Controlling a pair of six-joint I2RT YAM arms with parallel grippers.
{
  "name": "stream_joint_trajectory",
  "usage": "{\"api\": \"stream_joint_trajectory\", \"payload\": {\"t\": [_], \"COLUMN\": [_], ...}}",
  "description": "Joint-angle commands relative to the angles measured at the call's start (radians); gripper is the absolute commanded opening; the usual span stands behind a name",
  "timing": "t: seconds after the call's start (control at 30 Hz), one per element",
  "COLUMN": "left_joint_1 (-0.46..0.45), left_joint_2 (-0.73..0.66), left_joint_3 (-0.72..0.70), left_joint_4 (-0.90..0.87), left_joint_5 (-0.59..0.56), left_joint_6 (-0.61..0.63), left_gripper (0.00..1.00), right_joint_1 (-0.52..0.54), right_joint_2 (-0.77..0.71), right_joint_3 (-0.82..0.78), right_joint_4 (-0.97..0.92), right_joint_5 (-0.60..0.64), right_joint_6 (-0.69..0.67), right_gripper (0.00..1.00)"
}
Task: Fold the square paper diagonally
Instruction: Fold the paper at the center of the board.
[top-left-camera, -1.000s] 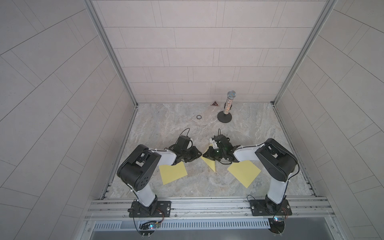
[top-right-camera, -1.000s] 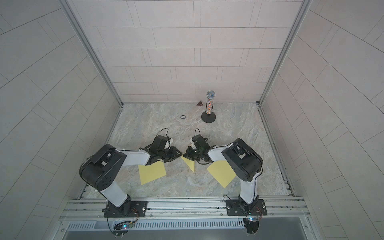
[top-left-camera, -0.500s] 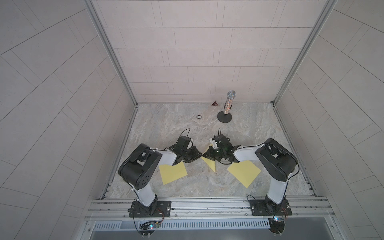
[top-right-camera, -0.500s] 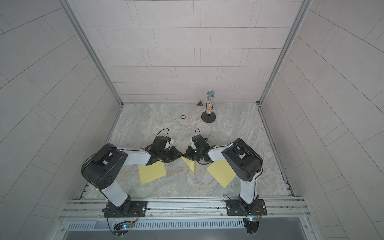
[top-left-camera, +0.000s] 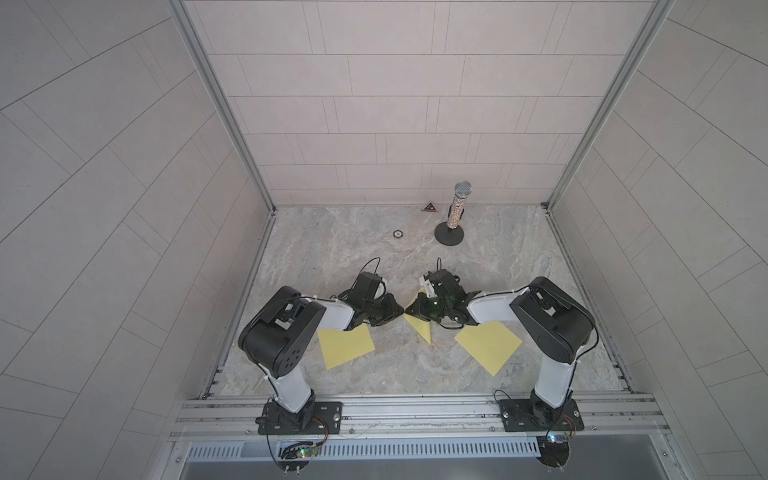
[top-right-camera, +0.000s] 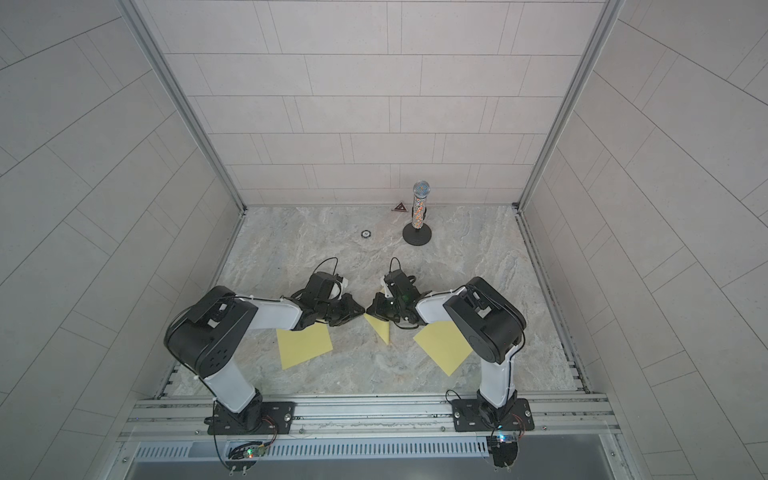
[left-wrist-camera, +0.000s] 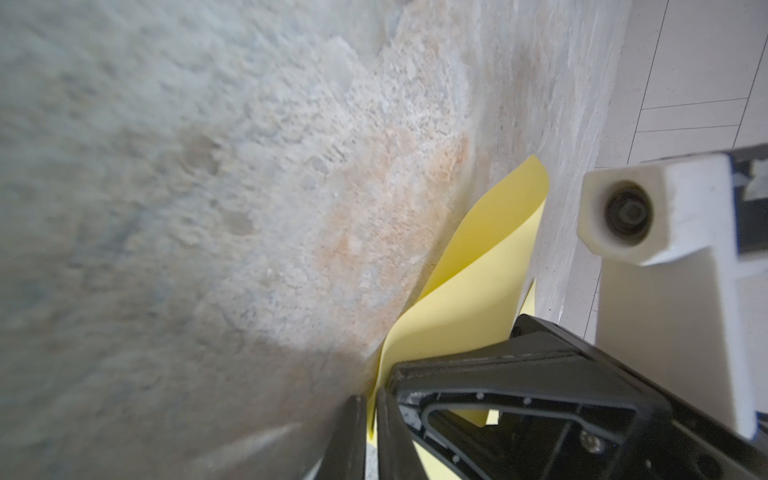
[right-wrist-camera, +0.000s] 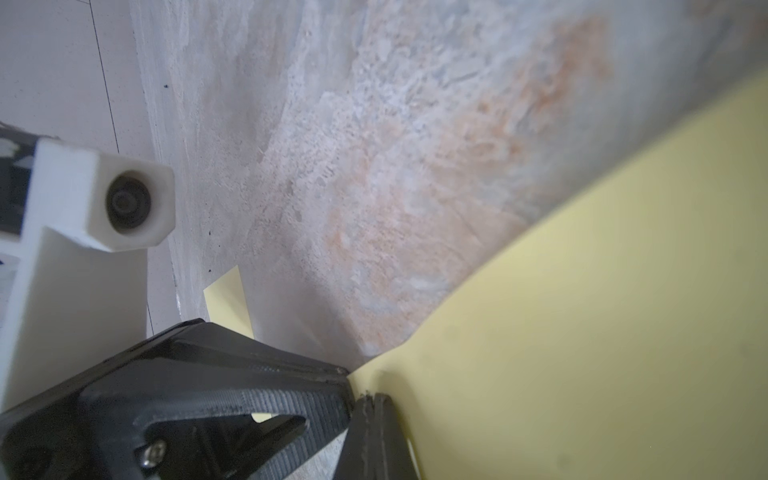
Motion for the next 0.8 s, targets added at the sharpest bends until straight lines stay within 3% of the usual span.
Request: {"api": "stream_joint_trajectory", "payload": {"t": [0.0,0.23,0.77], "left_joint_1": [-0.005,-0.006,-0.052], "left_joint_2": [0.014,-0.006,-0.021], "left_joint_3": [-0.019,-0.024,0.046], "left_joint_4": [-0.022,-0.132,-0.365], "left_joint_5": [-0.005,-0.047,-0.145], "left_joint_6": [0.017,0.088,0.179], "left_gripper": [0.11,0.07,0.05], "right_joint_1": [0.008,0.008,0.004], "right_joint_2": [0.008,-0.013,-0.119], "right_joint_3": [-0.033,-0.022,0.032], "right_joint_4": [-0.088,-0.097,-0.204], "right_joint_5": [0.031,0.029,0.076], "right_joint_6": [0.005,0.006,-0.041], "right_gripper": [0.0,0.0,0.22]}}
